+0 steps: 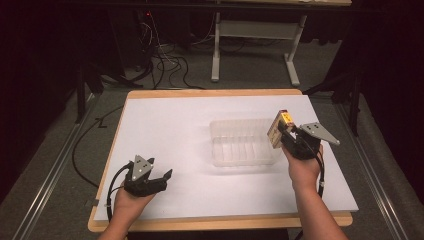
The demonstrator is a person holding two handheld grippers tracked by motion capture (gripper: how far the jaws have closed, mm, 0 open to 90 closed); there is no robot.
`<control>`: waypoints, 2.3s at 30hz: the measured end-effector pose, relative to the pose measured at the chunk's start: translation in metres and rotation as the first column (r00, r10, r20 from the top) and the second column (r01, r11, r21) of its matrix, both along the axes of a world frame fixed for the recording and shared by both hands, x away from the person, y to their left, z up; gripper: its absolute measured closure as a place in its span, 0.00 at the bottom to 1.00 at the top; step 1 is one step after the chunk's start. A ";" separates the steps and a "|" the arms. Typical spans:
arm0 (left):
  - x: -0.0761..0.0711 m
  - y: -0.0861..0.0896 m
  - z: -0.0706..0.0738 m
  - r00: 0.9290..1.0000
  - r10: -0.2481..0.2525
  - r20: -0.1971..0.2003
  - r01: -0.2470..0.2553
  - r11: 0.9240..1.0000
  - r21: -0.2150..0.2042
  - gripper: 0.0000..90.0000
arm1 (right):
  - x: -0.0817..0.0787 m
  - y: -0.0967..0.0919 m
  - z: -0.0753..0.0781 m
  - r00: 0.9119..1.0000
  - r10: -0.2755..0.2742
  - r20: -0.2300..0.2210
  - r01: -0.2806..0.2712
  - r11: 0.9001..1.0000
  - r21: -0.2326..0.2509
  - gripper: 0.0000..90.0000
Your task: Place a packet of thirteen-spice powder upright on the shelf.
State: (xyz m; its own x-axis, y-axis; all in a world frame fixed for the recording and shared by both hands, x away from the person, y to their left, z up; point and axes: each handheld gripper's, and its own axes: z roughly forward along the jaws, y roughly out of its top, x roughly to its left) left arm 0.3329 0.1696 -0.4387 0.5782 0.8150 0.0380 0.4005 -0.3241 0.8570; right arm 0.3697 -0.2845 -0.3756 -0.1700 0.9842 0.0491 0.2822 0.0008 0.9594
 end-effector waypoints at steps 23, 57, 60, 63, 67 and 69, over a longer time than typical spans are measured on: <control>0.001 0.000 -0.002 1.000 0.001 -0.009 -0.001 1.000 -0.014 0.27 | 0.024 0.006 -0.039 0.996 -0.049 -0.074 0.046 0.998 -0.041 0.75; 0.003 -0.002 -0.004 1.000 -0.007 -0.021 0.007 1.000 -0.012 0.27 | 0.020 0.011 -0.048 0.994 -0.042 -0.096 0.035 0.996 -0.076 0.65; 0.004 -0.001 -0.004 1.000 -0.006 -0.021 0.006 1.000 -0.014 0.27 | 0.019 0.011 -0.046 0.995 -0.038 -0.094 0.032 0.997 -0.073 0.60; 0.004 -0.001 -0.004 1.000 -0.005 -0.022 0.005 1.000 -0.020 0.26 | 0.018 0.011 -0.044 0.995 -0.034 -0.095 0.028 0.997 -0.066 0.53; 0.004 0.000 -0.005 1.000 -0.007 -0.024 0.007 1.000 -0.026 0.26 | 0.017 0.010 -0.039 0.995 -0.022 -0.094 0.016 0.998 -0.060 0.46; 0.005 0.000 -0.005 1.000 -0.010 -0.027 0.009 1.000 -0.028 0.26 | 0.015 0.011 -0.035 0.996 -0.018 -0.090 0.013 0.998 -0.060 0.40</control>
State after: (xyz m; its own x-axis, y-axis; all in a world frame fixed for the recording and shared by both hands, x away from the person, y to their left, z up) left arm 0.3381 0.1692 -0.4435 0.5864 0.8100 -0.0006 0.4204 -0.3037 0.8550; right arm 0.3843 -0.2740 -0.4110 -0.1522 0.9883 0.0056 0.3686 0.0515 0.9282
